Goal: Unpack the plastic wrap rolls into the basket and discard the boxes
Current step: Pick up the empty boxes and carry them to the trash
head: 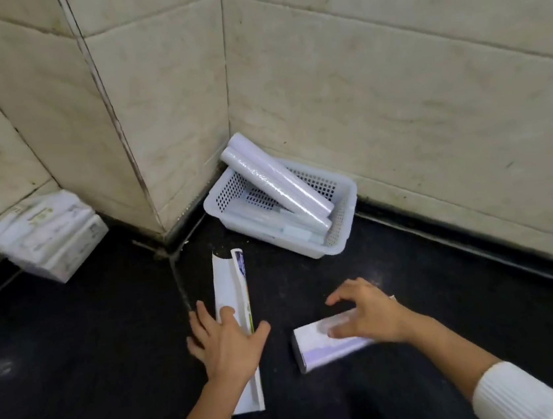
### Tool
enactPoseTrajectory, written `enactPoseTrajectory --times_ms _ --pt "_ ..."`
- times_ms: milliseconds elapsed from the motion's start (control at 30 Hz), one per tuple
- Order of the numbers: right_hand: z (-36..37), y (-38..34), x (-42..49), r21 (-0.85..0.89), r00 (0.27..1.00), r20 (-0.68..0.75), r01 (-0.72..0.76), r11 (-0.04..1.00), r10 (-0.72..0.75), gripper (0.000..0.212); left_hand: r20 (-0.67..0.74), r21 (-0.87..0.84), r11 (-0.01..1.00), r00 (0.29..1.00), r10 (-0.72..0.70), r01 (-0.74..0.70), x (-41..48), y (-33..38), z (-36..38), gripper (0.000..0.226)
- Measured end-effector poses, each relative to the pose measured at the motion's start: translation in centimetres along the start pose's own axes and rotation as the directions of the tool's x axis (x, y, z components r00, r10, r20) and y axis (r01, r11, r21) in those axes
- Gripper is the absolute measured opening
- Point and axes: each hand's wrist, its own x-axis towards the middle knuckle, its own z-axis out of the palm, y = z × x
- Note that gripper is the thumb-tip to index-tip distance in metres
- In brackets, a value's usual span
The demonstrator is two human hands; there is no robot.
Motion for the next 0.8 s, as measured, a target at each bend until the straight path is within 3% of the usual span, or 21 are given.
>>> enactPoseTrajectory --times_ms 67,133,267,433,533,633,733,800 --pt "1.6 1.0 -1.9 -0.082 0.993 0.103 -0.047 0.996 0.056 0.077 0.094 0.05 0.998 0.994 -0.046 0.042 -1.0 -0.6 0.3 0.058" --pt "2.8 1.5 -2.8 -0.208 0.99 0.082 -0.096 0.973 0.115 0.085 0.148 0.072 0.996 0.987 -0.058 0.048 -2.2 -1.2 0.3 0.053" --pt "4.0 1.4 -3.3 -0.308 0.984 -0.045 -0.179 0.934 0.173 0.069 0.085 0.065 0.998 0.996 0.006 -0.011 -4.3 -2.6 -0.1 0.042" --pt "4.5 -0.6 -4.1 -0.183 0.988 -0.09 -0.136 0.974 0.122 0.053 0.025 -0.15 0.988 1.0 -0.013 0.016 -7.4 -4.5 -1.5 0.034" --pt "4.2 -2.5 -4.6 0.005 0.996 -0.001 -0.092 0.996 0.092 0.051 -0.074 -0.228 0.973 0.996 -0.048 0.03 -10.3 -6.1 -2.4 0.031" --pt "4.3 -4.3 -5.0 0.027 0.998 0.057 0.026 0.999 -0.027 0.059 -0.193 -0.283 0.956 0.972 -0.138 0.079 -13.9 -7.5 -3.0 0.028" --pt "5.9 -5.8 -6.3 0.015 0.974 0.088 0.208 0.978 -0.208 0.061 -0.327 -0.362 0.918 0.901 -0.286 0.16 -19.2 -8.7 -2.2 0.026" --pt "7.8 -6.8 -7.8 -0.016 0.932 0.148 0.338 0.941 -0.332 0.06 -0.419 -0.423 0.881 0.815 -0.399 0.213 -23.7 -9.5 -0.9 0.023"
